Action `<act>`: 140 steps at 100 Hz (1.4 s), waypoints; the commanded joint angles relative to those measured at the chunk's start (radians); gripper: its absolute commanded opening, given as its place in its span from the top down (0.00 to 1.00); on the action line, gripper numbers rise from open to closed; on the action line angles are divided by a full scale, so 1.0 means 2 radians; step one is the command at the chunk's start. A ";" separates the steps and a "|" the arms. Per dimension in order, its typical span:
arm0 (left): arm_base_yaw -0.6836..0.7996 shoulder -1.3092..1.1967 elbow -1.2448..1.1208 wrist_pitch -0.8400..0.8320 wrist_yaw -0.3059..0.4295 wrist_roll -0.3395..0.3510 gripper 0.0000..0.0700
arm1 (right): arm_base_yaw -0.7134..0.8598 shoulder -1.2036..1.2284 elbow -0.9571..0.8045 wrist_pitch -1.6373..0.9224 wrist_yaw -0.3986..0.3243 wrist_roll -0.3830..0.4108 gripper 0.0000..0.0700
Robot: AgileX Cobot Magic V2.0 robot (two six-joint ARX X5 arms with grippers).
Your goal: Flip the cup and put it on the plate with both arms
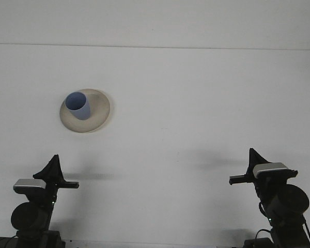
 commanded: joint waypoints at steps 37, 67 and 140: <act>-0.001 -0.002 -0.066 0.113 -0.001 -0.015 0.99 | 0.001 0.002 0.006 0.009 0.000 0.007 1.00; -0.001 -0.002 -0.066 0.107 -0.001 -0.014 0.98 | 0.001 0.002 0.006 0.009 0.000 0.007 1.00; -0.001 -0.002 -0.066 0.105 -0.001 -0.014 0.98 | 0.000 0.001 0.005 0.010 0.000 0.007 1.00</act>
